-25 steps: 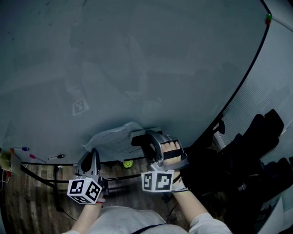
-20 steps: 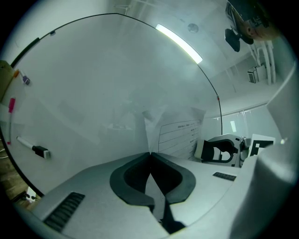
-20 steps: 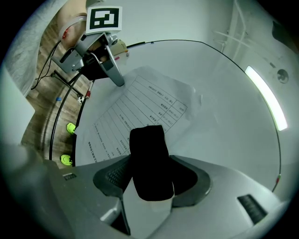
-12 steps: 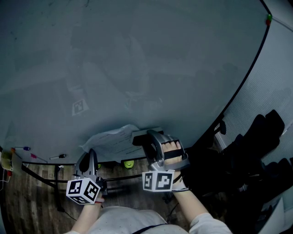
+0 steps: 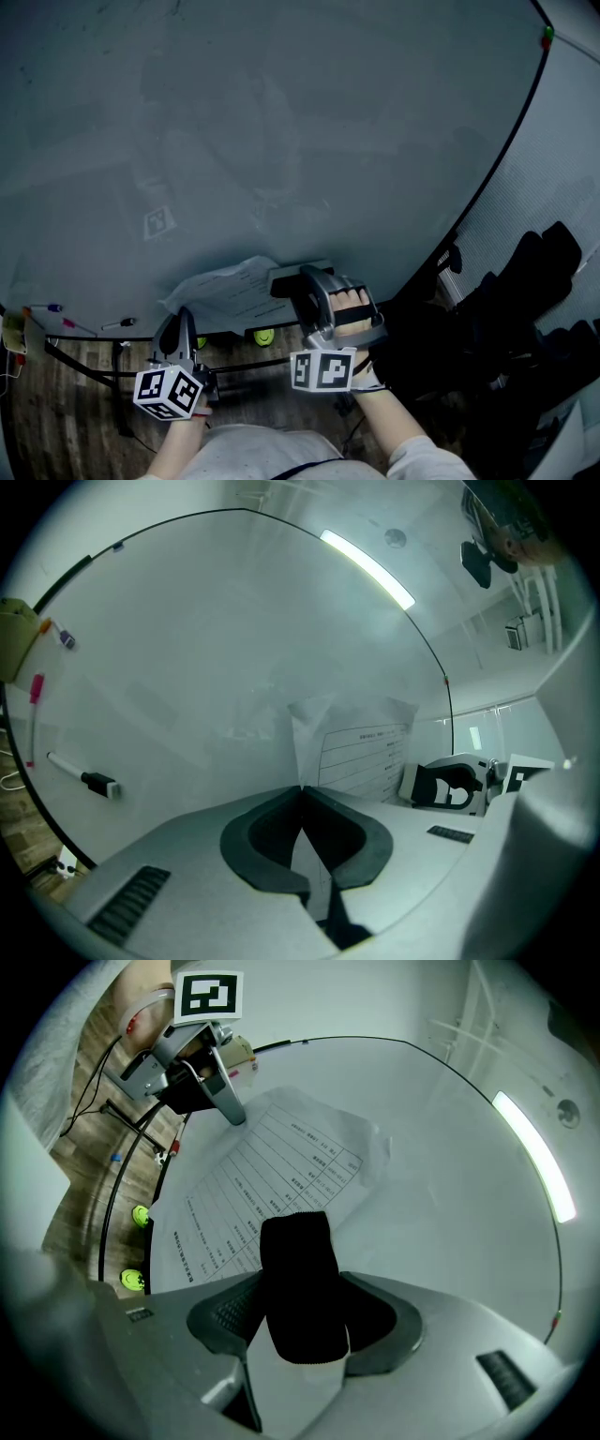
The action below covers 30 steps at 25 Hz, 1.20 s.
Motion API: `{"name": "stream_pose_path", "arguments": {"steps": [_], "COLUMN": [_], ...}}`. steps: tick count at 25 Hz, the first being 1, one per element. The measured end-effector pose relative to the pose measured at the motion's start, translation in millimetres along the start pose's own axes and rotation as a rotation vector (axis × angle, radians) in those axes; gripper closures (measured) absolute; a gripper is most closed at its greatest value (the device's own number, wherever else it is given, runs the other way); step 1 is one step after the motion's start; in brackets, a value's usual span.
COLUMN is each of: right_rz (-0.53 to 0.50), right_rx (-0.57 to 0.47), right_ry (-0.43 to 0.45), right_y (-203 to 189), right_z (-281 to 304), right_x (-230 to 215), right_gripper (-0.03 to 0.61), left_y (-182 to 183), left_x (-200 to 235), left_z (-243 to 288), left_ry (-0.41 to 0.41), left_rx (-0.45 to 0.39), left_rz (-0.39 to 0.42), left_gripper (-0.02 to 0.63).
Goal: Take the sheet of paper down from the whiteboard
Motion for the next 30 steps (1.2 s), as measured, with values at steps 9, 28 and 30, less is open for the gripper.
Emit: {"name": "stream_pose_path", "arguments": {"steps": [9,28,30], "right_rz": [-0.002,0.007,0.008], "right_rx": [0.002,-0.003,-0.004], "right_ry": [0.002,0.001,0.000], "right_y": [1.1,-0.2,-0.2], "right_z": [0.4,1.1,1.1], "right_x": [-0.9,-1.3,-1.1], "right_gripper": [0.328,0.328,0.328], "left_y": [4.4,9.4,10.0], "left_x": [6.2,16.8,18.3], "left_z": [-2.7,-9.4,-10.4], "left_ry": [0.019,0.056,0.061], "left_rx": [-0.006,-0.019,-0.021], "left_rz": [-0.011,-0.017,-0.019], "left_gripper": [0.598,0.598,0.598]}}
Point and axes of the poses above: the fingertips, and each gripper's own axes: z forward along the fingers, x to its left, y out of its top, the point moved 8 cm from there along -z, backward along the fingers, and after that the axes turned 12 degrees about -z, right-handed, at the moved point
